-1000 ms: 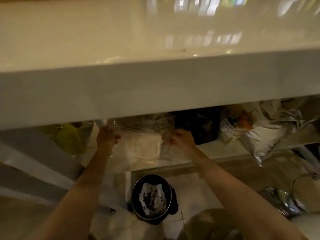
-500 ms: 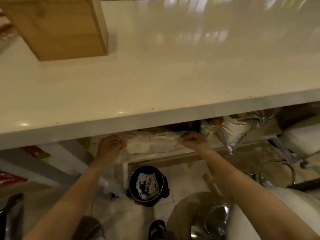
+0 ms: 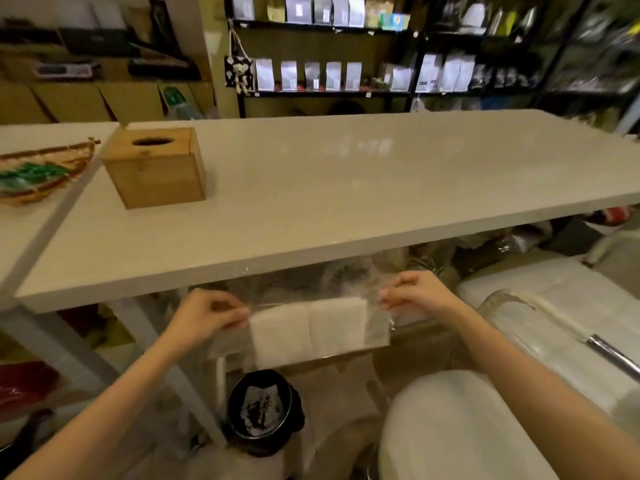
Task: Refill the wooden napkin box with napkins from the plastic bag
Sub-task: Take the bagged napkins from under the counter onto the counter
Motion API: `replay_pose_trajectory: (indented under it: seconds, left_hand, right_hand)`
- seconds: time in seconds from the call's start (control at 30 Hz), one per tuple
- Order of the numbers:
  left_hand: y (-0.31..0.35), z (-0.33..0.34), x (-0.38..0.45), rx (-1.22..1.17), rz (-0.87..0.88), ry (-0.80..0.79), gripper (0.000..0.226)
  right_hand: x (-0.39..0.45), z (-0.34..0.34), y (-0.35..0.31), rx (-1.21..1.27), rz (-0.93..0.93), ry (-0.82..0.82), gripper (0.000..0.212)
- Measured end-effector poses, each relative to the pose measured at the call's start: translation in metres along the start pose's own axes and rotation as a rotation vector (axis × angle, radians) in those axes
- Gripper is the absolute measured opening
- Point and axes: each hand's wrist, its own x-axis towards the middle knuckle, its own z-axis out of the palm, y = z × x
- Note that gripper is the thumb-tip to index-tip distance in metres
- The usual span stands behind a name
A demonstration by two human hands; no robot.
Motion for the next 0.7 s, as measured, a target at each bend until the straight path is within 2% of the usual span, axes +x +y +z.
replay_pose_trajectory:
  seconds: [0.23,0.43,0.53,0.7]
  left_hand:
    - [0.09,-0.058,-0.003,-0.039,0.102,0.044,0.006]
    - [0.13,-0.103,0.04,-0.076,0.11,0.214,0.004]
    - [0.137,-0.114,0.071,-0.107,0.067,0.251,0.006]
    - [0.133,-0.1,0.125,0.043,0.088,0.342,0.01]
  right_hand:
    - [-0.024,-0.04,-0.101,-0.034,-0.093,-0.075,0.02]
    - [0.004,-0.042,-0.171,-0.158,-0.257,0.084,0.018]
    - [0.032,-0.041,-0.191,-0.145,-0.259,0.131,0.013]
    - [0.082,-0.041,-0.194,-0.118,-0.198,0.26,0.016]
